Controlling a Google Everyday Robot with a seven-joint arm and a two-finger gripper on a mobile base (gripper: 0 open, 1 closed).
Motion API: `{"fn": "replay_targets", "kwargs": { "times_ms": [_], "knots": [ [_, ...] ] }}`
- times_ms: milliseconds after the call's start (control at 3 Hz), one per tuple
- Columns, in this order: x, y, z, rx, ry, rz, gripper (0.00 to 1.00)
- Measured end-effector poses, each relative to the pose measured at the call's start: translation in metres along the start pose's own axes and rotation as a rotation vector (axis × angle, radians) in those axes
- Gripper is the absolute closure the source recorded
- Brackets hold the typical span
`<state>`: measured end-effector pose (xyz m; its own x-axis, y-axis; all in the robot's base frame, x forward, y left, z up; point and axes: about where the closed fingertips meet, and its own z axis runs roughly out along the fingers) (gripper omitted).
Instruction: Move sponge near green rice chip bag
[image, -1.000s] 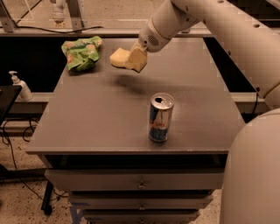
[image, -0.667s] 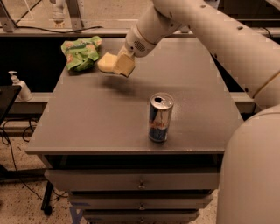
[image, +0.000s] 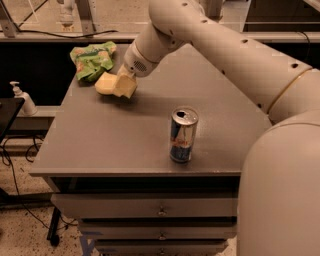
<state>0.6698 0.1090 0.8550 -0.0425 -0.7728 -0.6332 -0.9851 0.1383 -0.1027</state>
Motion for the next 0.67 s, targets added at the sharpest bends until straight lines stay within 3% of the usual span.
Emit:
{"fn": "replay_targets", "kwargs": {
  "times_ms": [667],
  "knots": [
    [-0.0049, 0.0041, 0.0169, -0.015, -0.001, -0.017, 1.0]
  ]
}}
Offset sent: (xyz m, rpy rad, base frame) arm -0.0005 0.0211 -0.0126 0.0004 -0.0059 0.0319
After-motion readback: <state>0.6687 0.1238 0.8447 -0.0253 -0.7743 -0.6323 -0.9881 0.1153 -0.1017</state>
